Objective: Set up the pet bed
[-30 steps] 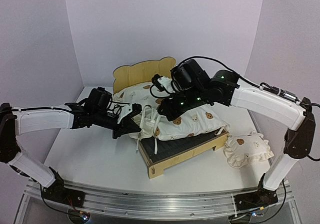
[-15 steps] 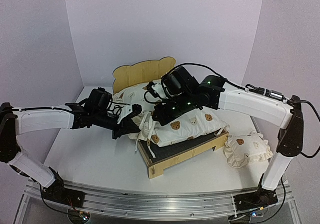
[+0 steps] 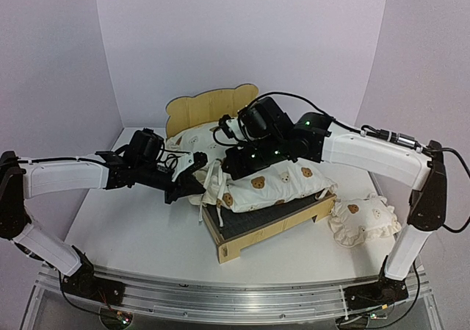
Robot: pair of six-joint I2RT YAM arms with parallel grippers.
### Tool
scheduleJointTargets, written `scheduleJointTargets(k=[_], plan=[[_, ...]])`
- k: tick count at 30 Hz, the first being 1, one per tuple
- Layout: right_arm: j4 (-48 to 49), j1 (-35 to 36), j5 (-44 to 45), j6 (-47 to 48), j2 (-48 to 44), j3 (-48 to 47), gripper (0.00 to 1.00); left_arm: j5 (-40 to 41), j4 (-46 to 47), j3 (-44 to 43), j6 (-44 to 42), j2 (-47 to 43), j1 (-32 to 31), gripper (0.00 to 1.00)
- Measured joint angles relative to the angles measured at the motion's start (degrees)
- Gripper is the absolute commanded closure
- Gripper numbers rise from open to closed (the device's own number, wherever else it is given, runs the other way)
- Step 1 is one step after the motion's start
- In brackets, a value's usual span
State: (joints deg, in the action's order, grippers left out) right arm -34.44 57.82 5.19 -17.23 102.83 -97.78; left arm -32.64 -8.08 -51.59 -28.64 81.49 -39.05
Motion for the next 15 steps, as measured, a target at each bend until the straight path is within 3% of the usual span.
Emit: scheduleJointTargets(k=[15], plan=[[8.04,0.02,1.25,-7.59,-4.90,16.47,1.00,0.31,-0.02,0.88,-0.01,0.00,0.07,1.00]])
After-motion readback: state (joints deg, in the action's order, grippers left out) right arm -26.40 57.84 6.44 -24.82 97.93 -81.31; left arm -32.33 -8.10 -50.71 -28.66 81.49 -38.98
